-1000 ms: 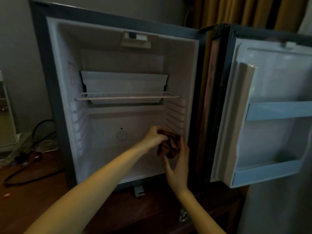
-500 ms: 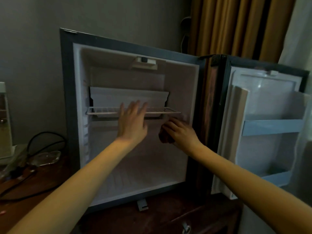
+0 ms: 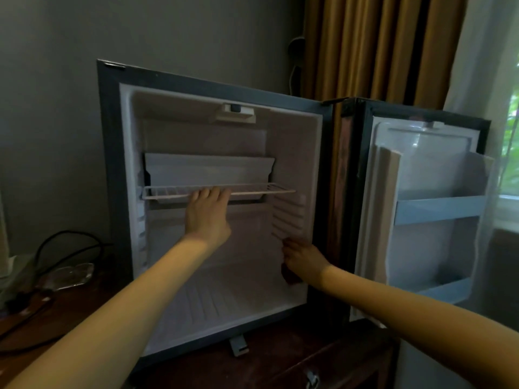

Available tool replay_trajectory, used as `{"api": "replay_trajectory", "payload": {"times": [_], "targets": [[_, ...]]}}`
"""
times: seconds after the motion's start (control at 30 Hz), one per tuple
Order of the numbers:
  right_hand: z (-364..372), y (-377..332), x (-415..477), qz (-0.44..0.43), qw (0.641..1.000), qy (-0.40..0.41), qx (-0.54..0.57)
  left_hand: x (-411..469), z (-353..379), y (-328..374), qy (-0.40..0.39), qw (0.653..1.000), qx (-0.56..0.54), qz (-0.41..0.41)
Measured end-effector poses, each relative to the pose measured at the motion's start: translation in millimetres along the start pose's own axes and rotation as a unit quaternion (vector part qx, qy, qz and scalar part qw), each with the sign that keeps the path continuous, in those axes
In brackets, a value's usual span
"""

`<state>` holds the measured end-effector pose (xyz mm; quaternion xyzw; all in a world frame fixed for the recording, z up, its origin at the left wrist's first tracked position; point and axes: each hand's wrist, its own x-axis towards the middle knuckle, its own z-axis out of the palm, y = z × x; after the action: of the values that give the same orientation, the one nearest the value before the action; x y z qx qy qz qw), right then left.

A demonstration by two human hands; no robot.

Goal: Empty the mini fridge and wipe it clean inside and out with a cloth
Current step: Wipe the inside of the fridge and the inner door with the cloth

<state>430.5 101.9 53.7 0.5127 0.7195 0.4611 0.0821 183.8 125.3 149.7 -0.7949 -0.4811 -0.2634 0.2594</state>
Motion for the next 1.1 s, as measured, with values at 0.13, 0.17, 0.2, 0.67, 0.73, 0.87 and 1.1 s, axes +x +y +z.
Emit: {"api": "replay_trajectory", "payload": {"times": [0.13, 0.17, 0.2, 0.67, 0.73, 0.87, 1.1], "targets": [[-45, 56, 17, 0.055, 0.988, 0.137, 0.039, 0, -4, 1, -0.017, 1.000, 0.015, -0.003], [-54, 67, 18, 0.065, 0.984, 0.167, 0.027, 1, -4, 2, -0.020, 1.000, 0.016, -0.006], [-63, 72, 16, 0.074, 0.982, 0.171, 0.009, 0, -6, 3, -0.024, 0.999, 0.018, -0.009], [-112, 113, 22, 0.118, 0.978, 0.169, -0.024, 9, -20, 3, -0.057, 0.998, -0.015, -0.023], [-122, 133, 37, 0.165, 0.971, 0.163, -0.058, 15, -22, 1, -0.046, 0.998, -0.043, -0.025], [-115, 127, 68, 0.171, 0.983, 0.065, 0.001, 31, -11, -1, -0.029, 0.997, -0.068, -0.019], [-87, 121, 76, 0.133, 0.990, 0.039, -0.021, 76, -6, -5, -0.212, 0.972, -0.071, 0.074]]}}
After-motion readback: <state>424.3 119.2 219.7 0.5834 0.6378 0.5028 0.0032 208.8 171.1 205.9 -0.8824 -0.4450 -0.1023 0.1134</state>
